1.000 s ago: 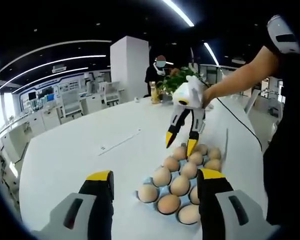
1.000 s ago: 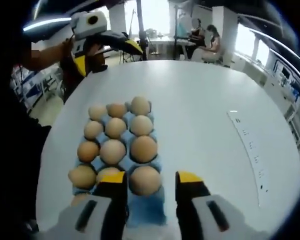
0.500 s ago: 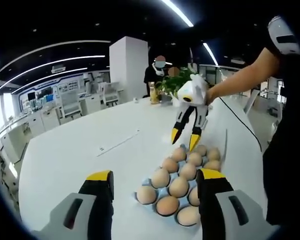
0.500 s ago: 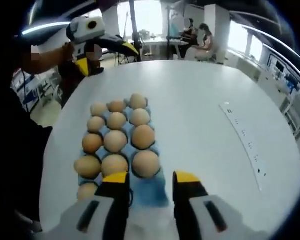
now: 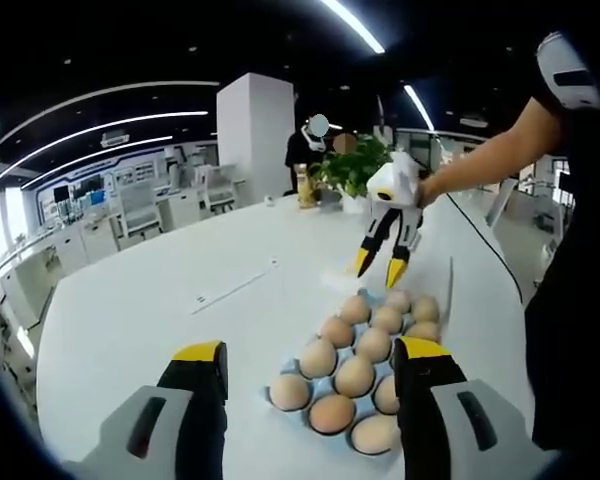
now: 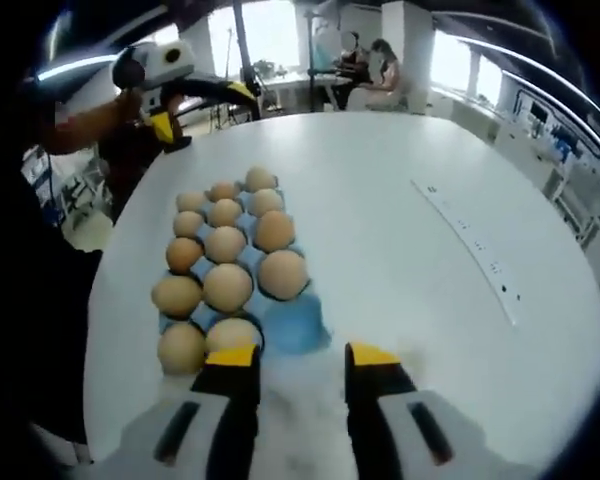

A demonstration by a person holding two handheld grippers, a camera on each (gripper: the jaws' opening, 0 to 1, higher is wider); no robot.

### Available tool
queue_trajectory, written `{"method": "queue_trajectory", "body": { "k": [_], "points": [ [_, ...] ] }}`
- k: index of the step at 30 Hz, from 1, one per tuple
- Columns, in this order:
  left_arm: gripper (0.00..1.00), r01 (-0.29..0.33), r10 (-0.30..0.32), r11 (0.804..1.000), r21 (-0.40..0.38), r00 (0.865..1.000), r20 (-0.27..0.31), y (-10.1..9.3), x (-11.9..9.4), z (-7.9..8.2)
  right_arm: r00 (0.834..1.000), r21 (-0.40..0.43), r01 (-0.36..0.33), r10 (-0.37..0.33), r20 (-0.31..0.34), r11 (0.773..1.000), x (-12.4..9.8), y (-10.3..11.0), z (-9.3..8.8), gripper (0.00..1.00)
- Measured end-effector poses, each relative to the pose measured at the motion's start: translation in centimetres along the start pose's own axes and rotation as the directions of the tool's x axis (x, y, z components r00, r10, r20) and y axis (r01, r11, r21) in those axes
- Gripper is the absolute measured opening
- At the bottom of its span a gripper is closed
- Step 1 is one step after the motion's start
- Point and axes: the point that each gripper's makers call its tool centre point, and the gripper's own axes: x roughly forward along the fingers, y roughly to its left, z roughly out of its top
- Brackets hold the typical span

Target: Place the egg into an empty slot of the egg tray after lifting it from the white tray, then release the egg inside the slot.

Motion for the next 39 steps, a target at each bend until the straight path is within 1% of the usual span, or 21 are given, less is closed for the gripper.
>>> {"method": "queue_trajectory", "body": {
  "k": [3,8,10,12,14,17,22,25,27,29,32,38,39],
  "points": [
    [0.69,0.001,-0.001,1.000,-0.001,1.000,0.000,0.0,0.0,0.0,1.000,0.038,0.021,-0.021,0.003,0.999,-1.0,-0.4,-1.1,0.34],
    [0.69,0.006,-0.007,1.000,0.003,1.000,0.004,-0.1,0.3,0.3,0.999,0.068,0.052,-0.052,-0.007,0.996,-2.3,-0.8,-2.4,0.34],
    [0.69,0.008,-0.008,1.000,0.004,1.000,0.001,-0.1,0.4,0.3,0.998,0.061,0.064,-0.063,-0.015,0.996,-2.9,-0.7,-2.9,0.33],
    [0.69,0.007,-0.007,1.000,0.004,1.000,-0.001,-0.1,0.4,0.2,0.997,0.074,0.075,-0.074,-0.021,0.994,-3.6,-0.8,-3.5,0.33],
    [0.69,0.007,-0.007,1.000,0.002,1.000,0.001,-0.1,0.4,0.2,0.996,0.093,0.085,-0.082,-0.033,0.992,-4.1,-1.0,-4.4,0.34],
    [0.69,0.007,-0.007,1.000,0.004,1.000,0.000,-0.2,0.5,0.2,0.993,0.098,0.107,-0.102,-0.054,0.989,-4.9,-1.3,-5.9,0.33],
    [0.69,0.005,-0.005,1.000,0.003,1.000,0.000,-0.1,0.3,0.1,0.986,0.138,0.157,-0.147,-0.082,0.978,-6.7,-2.1,-8.1,0.33],
    [0.69,0.002,-0.002,1.000,0.004,1.000,-0.003,0.0,0.2,0.1,0.979,0.163,0.189,-0.173,-0.108,0.968,-8.1,-2.7,-9.6,0.34],
    [0.69,0.005,-0.005,1.000,0.005,1.000,-0.003,-0.1,0.3,0.1,0.975,0.171,0.205,-0.187,-0.119,0.964,-8.8,-3.0,-10.3,0.34],
    [0.69,0.006,-0.006,1.000,0.006,1.000,-0.004,-0.1,0.3,0.1,0.966,0.168,0.236,-0.212,-0.150,0.957,-9.8,-3.6,-11.3,0.34],
    [0.69,0.006,-0.006,1.000,0.004,1.000,0.000,-0.2,0.3,0.2,0.956,0.198,0.273,-0.243,-0.165,0.941,-11.2,-4.4,-12.6,0.34],
    [0.69,0.010,-0.010,1.000,0.006,1.000,0.002,-0.3,0.4,0.4,0.942,0.207,0.313,-0.275,-0.190,0.927,-12.8,-5.4,-13.7,0.34],
    [0.69,0.010,-0.010,1.000,0.005,1.000,0.004,-0.3,0.4,0.5,0.935,0.203,0.326,-0.284,-0.213,0.923,-13.1,-5.8,-14.4,0.34]
  ]
}}
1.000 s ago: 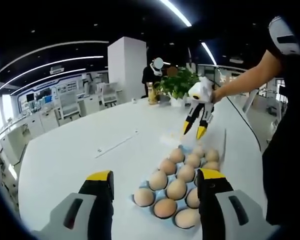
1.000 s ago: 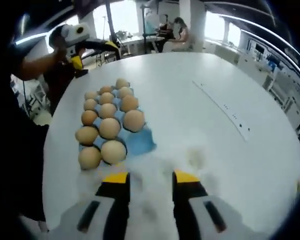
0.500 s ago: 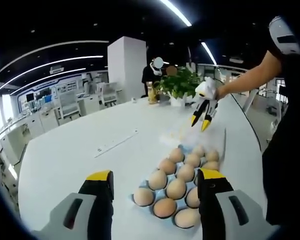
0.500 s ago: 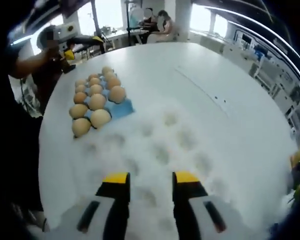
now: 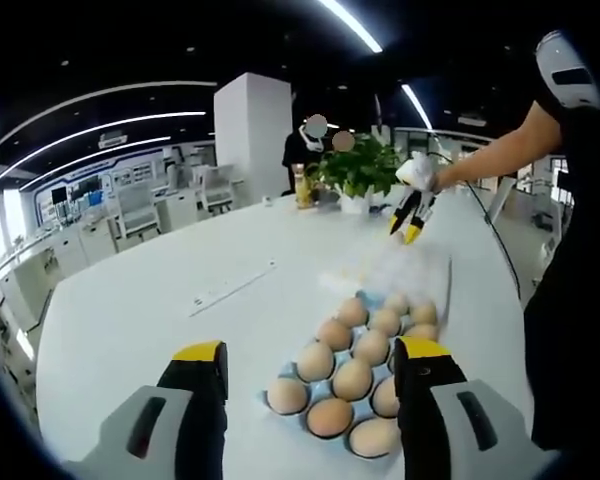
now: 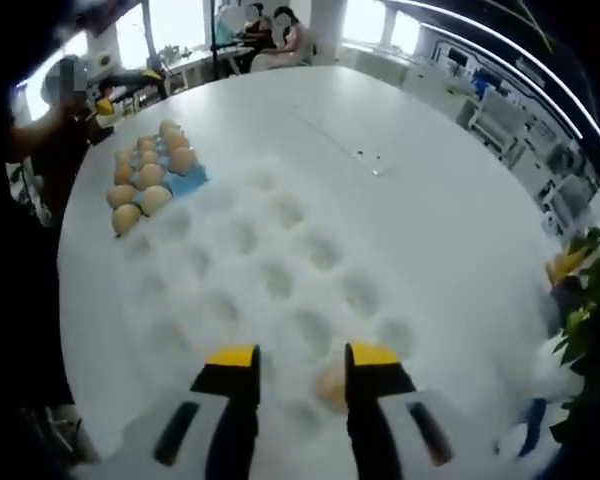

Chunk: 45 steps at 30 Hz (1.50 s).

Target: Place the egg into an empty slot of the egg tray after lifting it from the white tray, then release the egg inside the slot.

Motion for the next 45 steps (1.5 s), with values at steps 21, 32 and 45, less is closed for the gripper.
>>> {"method": "queue_trajectory", "body": {
  "k": [21,32,45],
  "points": [
    [0.68,-0.008,0.008,1.000,-0.012,1.000,-0.010,0.1,-0.2,-0.4,0.980,-0.105,-0.039,0.017,-0.197,0.994,1.2,-2.3,-3.2,0.25],
    [0.68,-0.021,0.021,1.000,-0.017,1.000,-0.017,0.6,-0.4,-0.8,0.972,-0.039,-0.015,0.006,-0.236,0.999,0.9,-2.3,-3.4,0.24],
    [0.68,-0.017,0.017,1.000,-0.014,1.000,-0.010,0.4,-0.2,-0.6,0.988,-0.066,0.060,-0.068,-0.141,0.996,-2.4,-2.6,-2.8,0.23]
  ]
}}
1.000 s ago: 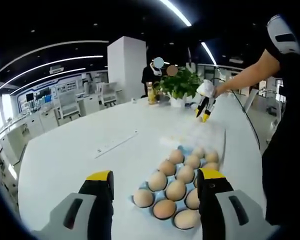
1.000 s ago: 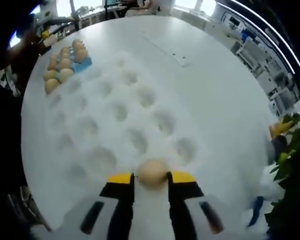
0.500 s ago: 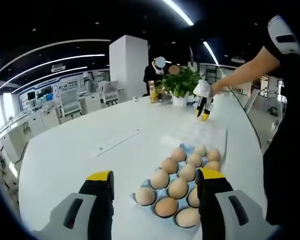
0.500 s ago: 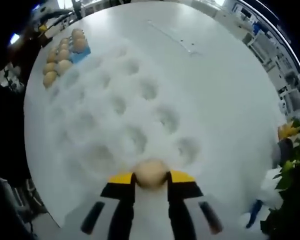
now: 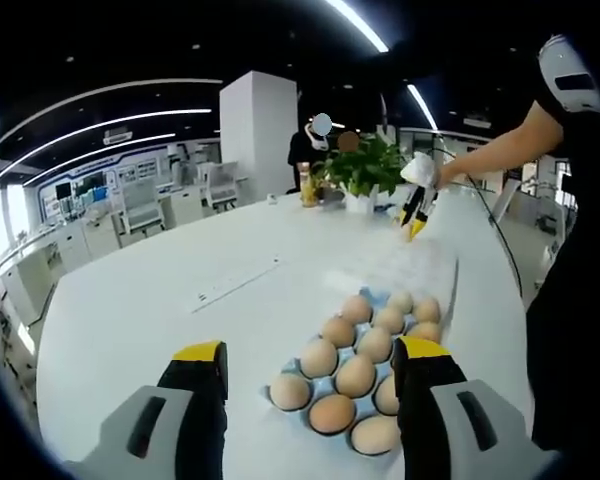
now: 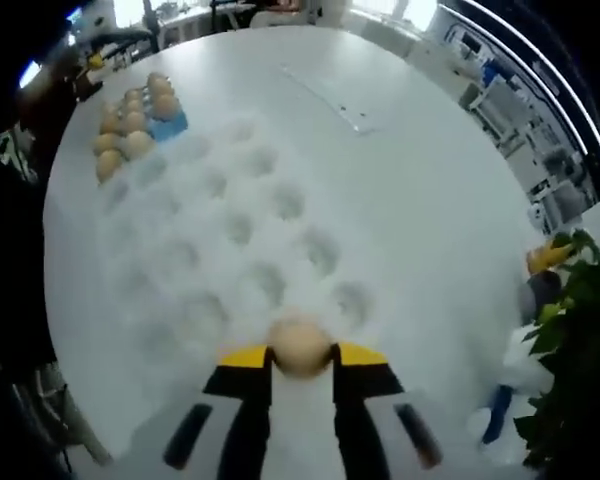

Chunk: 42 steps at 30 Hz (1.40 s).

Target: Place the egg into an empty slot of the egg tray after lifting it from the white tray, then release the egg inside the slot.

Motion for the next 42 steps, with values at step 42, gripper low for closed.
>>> {"method": "queue_trajectory", "body": {
  "k": [42],
  "points": [
    [0.69,0.004,-0.004,1.000,-0.004,1.000,-0.010,0.1,0.7,0.4,0.993,0.030,-0.117,0.117,-0.002,0.993,4.3,2.0,2.8,0.26]
  ]
}}
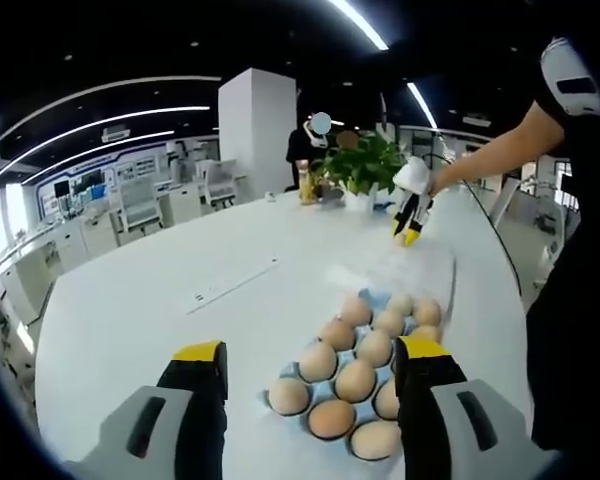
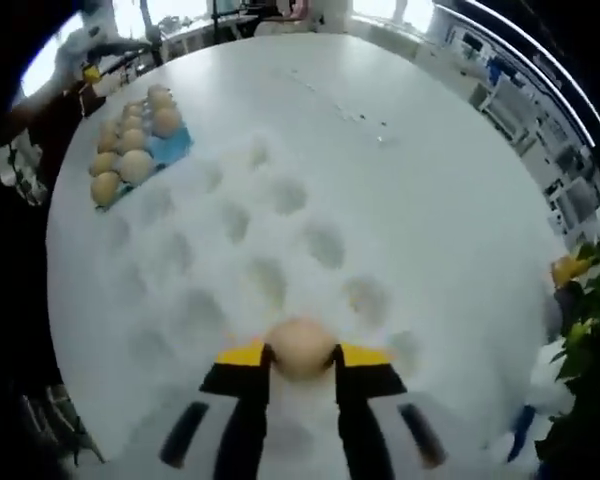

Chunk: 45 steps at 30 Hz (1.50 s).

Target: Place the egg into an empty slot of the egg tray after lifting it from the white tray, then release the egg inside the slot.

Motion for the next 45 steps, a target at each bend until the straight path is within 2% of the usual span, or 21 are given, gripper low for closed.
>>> {"method": "queue_trajectory", "body": {
  "k": [5,8,9,12,13,15,17,18,22,24,26,31,36,45],
  "points": [
    [0.69,0.005,-0.005,1.000,0.002,1.000,-0.005,-0.1,0.3,0.0,0.997,-0.080,-0.046,0.041,-0.064,0.996,0.4,0.1,-0.1,0.27],
    [0.69,0.008,-0.008,1.000,0.005,1.000,-0.010,-0.2,0.4,-0.1,0.995,-0.090,-0.065,0.059,-0.076,0.994,0.7,0.1,-0.2,0.27],
    [0.69,0.008,-0.008,1.000,0.007,1.000,-0.008,-0.1,0.5,0.0,0.995,-0.106,-0.075,0.067,-0.071,0.992,0.7,0.2,-0.2,0.27],
    [0.68,0.006,-0.006,1.000,0.003,1.000,-0.004,0.0,0.6,0.1,0.996,-0.084,-0.067,0.061,-0.062,0.994,0.6,0.1,-0.3,0.26],
    [0.68,0.005,-0.005,1.000,0.006,1.000,-0.005,0.1,0.6,0.1,0.998,-0.021,-0.034,0.033,-0.051,0.999,0.6,0.1,-0.3,0.25],
    [0.68,0.010,-0.010,1.000,0.002,1.000,0.001,-0.1,0.7,0.2,0.999,-0.035,-0.027,0.026,-0.024,0.999,0.2,0.2,-0.4,0.24],
    [0.68,0.011,-0.011,1.000,0.009,1.000,-0.006,-0.1,0.6,0.1,1.000,0.006,-0.023,0.023,0.013,1.000,-0.2,0.1,-0.2,0.24],
    [0.68,0.009,-0.008,1.000,0.010,1.000,-0.008,-0.1,0.5,0.0,0.999,0.035,-0.015,0.014,0.034,0.999,-0.6,0.1,-0.2,0.24],
    [0.68,-0.004,0.004,1.000,0.005,1.000,0.001,0.3,0.1,0.1,0.996,0.039,0.021,-0.024,0.083,0.999,-2.9,-0.8,0.2,0.24],
    [0.69,-0.004,0.004,1.000,0.007,1.000,0.004,0.3,0.1,0.1,0.994,0.071,0.003,-0.010,0.105,0.997,-3.8,-0.6,0.4,0.24],
    [0.69,-0.004,0.004,1.000,0.006,1.000,0.005,0.3,0.1,0.2,0.994,0.043,0.024,-0.028,0.106,0.999,-4.1,-0.6,0.4,0.24],
    [0.69,0.001,-0.001,1.000,0.011,1.000,0.002,0.2,0.1,0.2,0.993,0.046,0.017,-0.022,0.113,0.999,-4.2,0.1,0.5,0.24],
    [0.69,-0.003,0.003,1.000,0.006,1.000,0.005,0.2,0.0,0.1,0.989,0.044,0.009,-0.015,0.147,0.999,-4.5,0.7,1.3,0.24],
    [0.69,-0.004,0.004,1.000,0.005,1.000,0.009,0.3,-0.3,0.0,0.987,0.008,-0.008,0.006,0.159,1.000,-4.4,2.1,2.8,0.24]
  ]
}}
